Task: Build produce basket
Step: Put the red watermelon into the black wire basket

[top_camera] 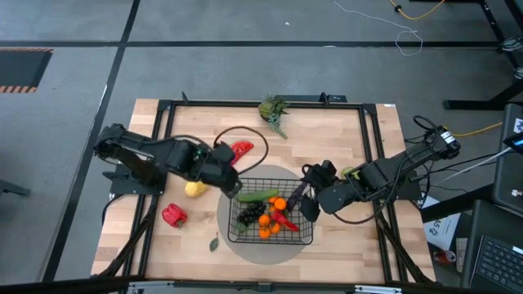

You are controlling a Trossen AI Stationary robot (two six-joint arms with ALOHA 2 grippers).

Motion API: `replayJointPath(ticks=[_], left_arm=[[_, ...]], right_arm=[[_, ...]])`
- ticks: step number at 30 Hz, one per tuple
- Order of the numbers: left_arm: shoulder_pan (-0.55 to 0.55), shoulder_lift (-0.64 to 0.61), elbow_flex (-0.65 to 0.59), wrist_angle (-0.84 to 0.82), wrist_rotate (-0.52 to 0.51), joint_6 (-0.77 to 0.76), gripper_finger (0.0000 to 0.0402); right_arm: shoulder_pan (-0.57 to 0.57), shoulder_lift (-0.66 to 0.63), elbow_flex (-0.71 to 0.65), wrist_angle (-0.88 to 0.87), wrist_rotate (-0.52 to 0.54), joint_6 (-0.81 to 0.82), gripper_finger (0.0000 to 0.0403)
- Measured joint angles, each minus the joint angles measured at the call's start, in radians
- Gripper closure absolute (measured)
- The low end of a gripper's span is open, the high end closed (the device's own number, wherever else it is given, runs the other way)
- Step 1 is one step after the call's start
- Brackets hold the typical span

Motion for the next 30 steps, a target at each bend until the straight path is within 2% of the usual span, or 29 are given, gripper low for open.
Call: replayJointPath(ticks=[11,18,25,30], left_arm=[[0.264,0.003,-0.002,-0.032,0.123,0.248,0.0292],[0.444,0.008,-0.005,-0.013,0.196,0.392,0.0292],[0.582,0.014,-0.152,0.14,0.35,0.519,0.0292],[0.648,0.016,-0.301,0.288,0.381,0.568,0.0292]], right_arm=[[0.0,0.0,0.0,-0.001,0.001,0.001,0.0094],[-0.014,-0.032,0.0,-0.028,0.041,0.049,0.0094],[-0.074,-0.11,0.0,-0.115,0.043,0.05,0.0094],[-0.114,-0.155,0.0,-0.226,0.045,0.049,0.0094]])
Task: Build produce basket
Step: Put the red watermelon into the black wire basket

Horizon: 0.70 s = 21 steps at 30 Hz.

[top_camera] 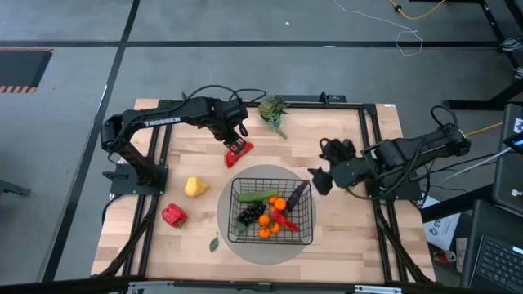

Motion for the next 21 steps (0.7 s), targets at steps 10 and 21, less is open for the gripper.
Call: replayJointPath(ticks=[10,21], left_arm=[[0.052,0.0,-0.174,0.125,0.056,-0.02,0.0277],[0.057,0.012,-0.224,0.22,0.067,-0.029,0.0187]], right_arm=[[-0.064,-0.047,0.0,-0.134,0.026,0.001,0.0094],[-0.164,-0.051,0.0,-0.158,0.025,-0.075,0.0094]])
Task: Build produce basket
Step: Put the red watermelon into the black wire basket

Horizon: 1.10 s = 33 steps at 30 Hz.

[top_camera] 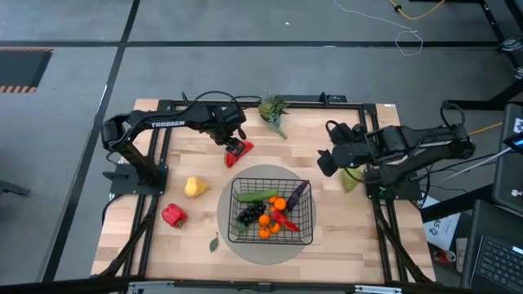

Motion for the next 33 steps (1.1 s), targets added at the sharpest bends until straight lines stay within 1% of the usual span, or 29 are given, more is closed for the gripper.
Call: replayJointPath(ticks=[4,10,14,20,25,30,33], left_arm=[[0.012,0.041,-0.001,-0.003,0.019,-0.023,0.017],[0.033,0.125,-0.001,0.038,0.015,-0.016,0.0167],[0.037,0.155,-0.001,0.083,0.017,0.01,0.0167],[0.051,0.211,0.0,0.084,0.019,0.069,0.0167],[0.056,0.27,0.005,0.098,0.043,0.073,0.0166],[0.042,0.296,0.005,0.146,0.053,0.073,0.0166],[0.035,0.296,0.004,0.149,0.054,0.056,0.0181]], right_arm=[[-0.041,0.0,0.0,-0.075,-0.029,0.025,0.0094],[-0.088,0.0,0.0,-0.165,-0.037,0.025,0.0094],[-0.103,0.0,0.0,-0.176,-0.062,0.025,0.0094],[-0.103,0.0,0.0,-0.172,-0.056,0.025,0.0094],[-0.103,0.0,0.0,-0.165,-0.054,0.025,0.0094],[-0.103,0.0,0.0,-0.164,-0.054,0.024,0.0094],[-0.103,0.0,0.0,-0.164,-0.054,0.021,0.0094]])
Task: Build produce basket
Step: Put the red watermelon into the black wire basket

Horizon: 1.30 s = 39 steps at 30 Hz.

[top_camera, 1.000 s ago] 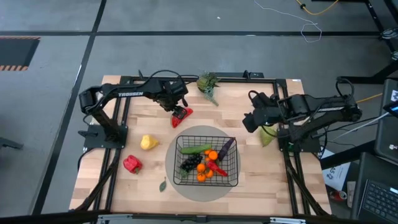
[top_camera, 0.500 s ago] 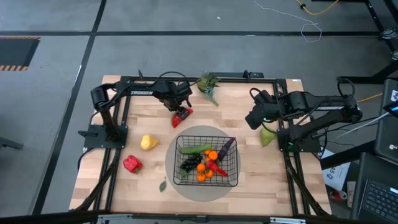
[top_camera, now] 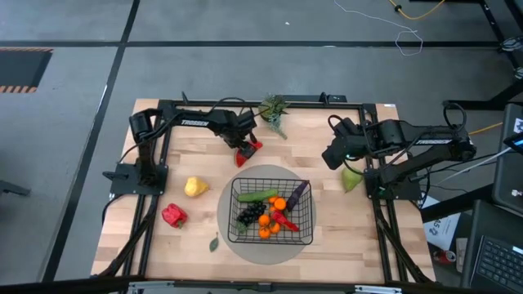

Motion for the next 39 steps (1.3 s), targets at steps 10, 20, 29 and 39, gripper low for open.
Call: replayJointPath(ticks=[10,20,29,39], left_arm=[[-0.002,0.0,-0.002,-0.005,-0.012,-0.044,0.0323],[-0.008,-0.123,-0.009,-0.006,-0.028,-0.077,0.0323],[-0.048,-0.334,-0.005,0.031,-0.033,-0.082,0.0323],[-0.201,-0.548,-0.004,0.214,0.041,-0.067,0.0323]], right_arm=[[0.0,0.0,0.0,0.0,0.0,0.0,0.0094],[0.0,0.0,0.0,0.001,0.0,0.0,0.0094],[0.0,0.0,0.0,0.02,0.001,0.0,0.0094],[0.0,0.001,0.0,0.039,0.001,0.0,0.0094]])
